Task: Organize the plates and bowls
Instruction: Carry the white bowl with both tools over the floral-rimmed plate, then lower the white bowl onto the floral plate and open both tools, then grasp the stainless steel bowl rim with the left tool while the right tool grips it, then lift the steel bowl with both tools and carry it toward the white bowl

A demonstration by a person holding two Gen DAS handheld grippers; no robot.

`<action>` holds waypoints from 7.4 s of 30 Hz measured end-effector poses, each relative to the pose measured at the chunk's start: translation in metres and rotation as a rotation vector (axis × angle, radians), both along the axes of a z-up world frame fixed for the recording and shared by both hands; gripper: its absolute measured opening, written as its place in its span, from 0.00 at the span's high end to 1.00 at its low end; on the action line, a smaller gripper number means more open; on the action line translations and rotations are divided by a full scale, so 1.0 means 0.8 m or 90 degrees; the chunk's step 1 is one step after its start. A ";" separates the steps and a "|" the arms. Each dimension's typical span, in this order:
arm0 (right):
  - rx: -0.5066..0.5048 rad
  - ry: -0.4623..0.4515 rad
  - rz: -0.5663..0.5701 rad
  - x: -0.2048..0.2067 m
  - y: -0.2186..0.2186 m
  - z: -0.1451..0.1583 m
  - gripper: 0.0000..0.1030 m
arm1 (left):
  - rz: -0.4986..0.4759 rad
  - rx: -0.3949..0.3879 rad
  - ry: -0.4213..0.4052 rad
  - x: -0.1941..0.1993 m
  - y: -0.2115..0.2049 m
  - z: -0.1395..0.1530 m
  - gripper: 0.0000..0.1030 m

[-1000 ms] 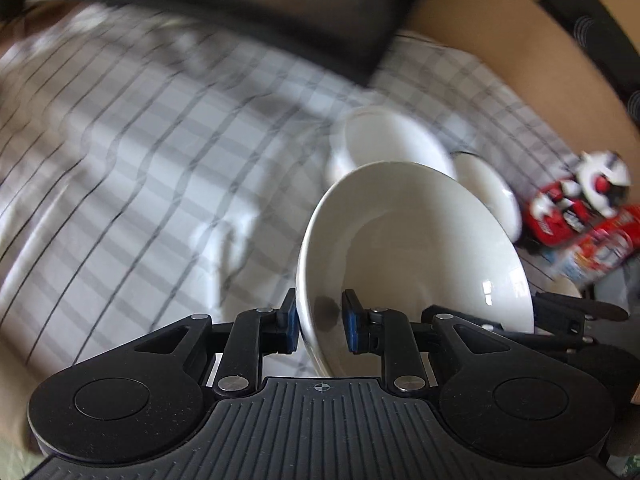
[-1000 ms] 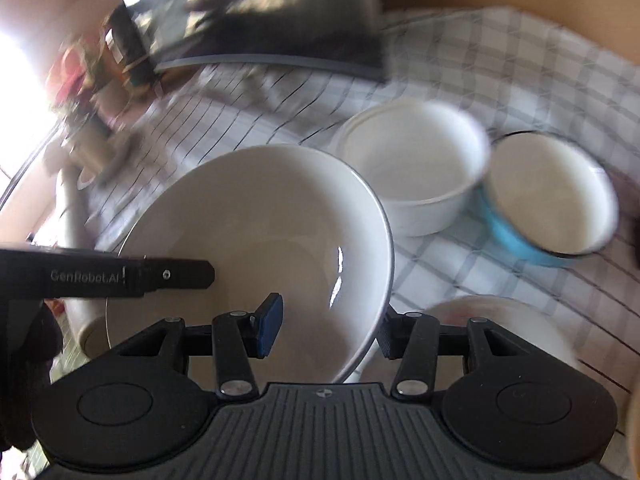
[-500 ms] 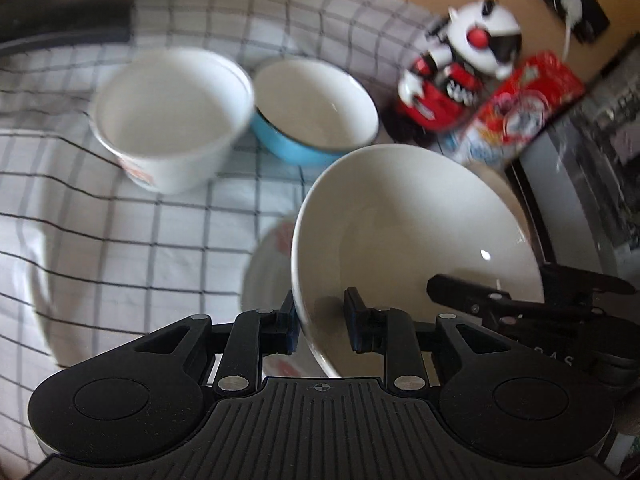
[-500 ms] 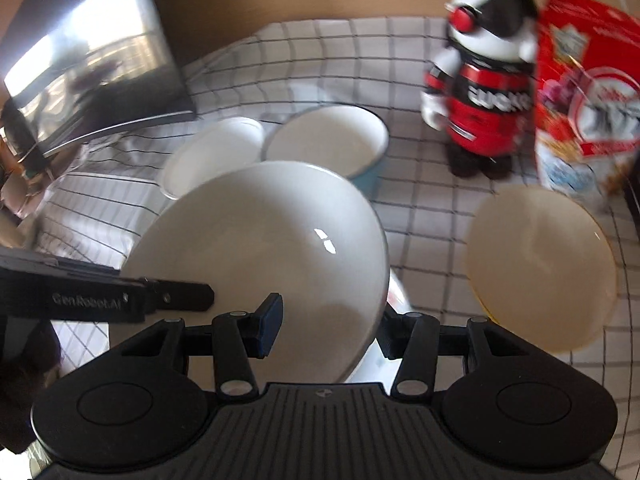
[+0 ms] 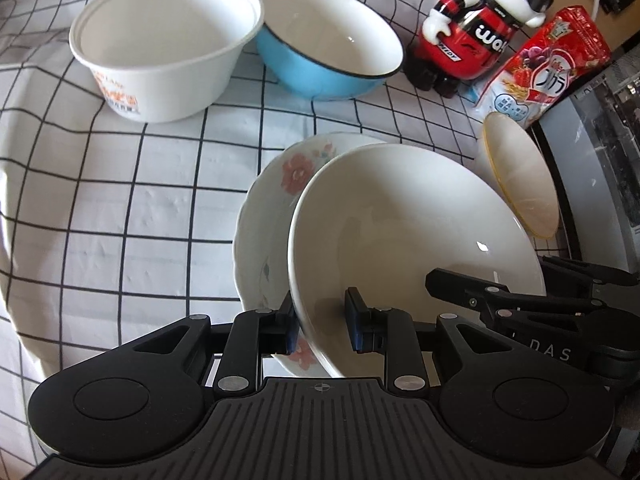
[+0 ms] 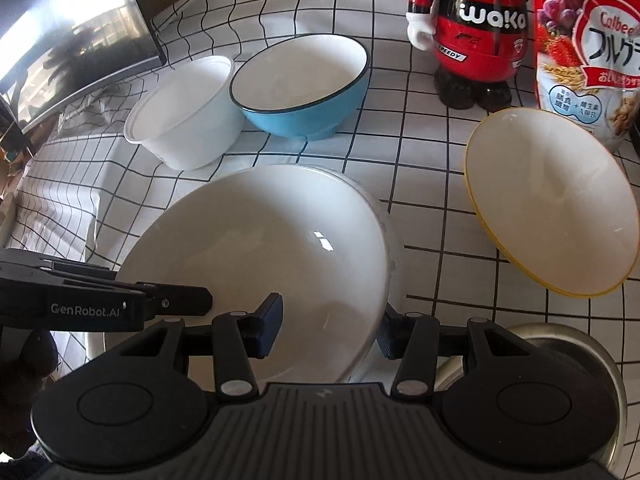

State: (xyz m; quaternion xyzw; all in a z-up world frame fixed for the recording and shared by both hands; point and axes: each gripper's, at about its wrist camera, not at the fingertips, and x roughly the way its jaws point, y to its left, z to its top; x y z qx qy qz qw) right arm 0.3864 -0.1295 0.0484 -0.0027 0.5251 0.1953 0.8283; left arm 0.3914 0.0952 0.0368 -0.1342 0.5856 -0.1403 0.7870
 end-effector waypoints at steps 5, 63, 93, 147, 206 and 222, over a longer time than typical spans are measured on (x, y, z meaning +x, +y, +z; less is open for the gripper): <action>0.006 0.017 0.005 0.008 0.004 -0.009 0.53 | 0.008 -0.003 0.014 0.003 0.004 -0.009 0.74; 0.001 -0.054 0.001 -0.009 0.000 -0.008 0.60 | 0.019 0.032 -0.044 0.001 0.014 -0.002 0.80; -0.072 -0.204 -0.205 -0.099 -0.027 0.034 0.54 | -0.065 0.014 -0.171 0.006 0.032 0.034 0.79; 0.056 -0.101 -0.099 -0.095 -0.261 -0.069 0.58 | 0.030 0.008 -0.072 -0.128 -0.223 -0.039 0.77; -0.008 -0.267 -0.012 -0.017 0.017 0.102 0.72 | 0.007 0.021 -0.221 -0.033 0.006 0.105 0.80; -0.021 -0.233 0.064 -0.036 0.019 0.008 0.71 | 0.062 0.045 -0.237 -0.051 0.011 0.036 0.83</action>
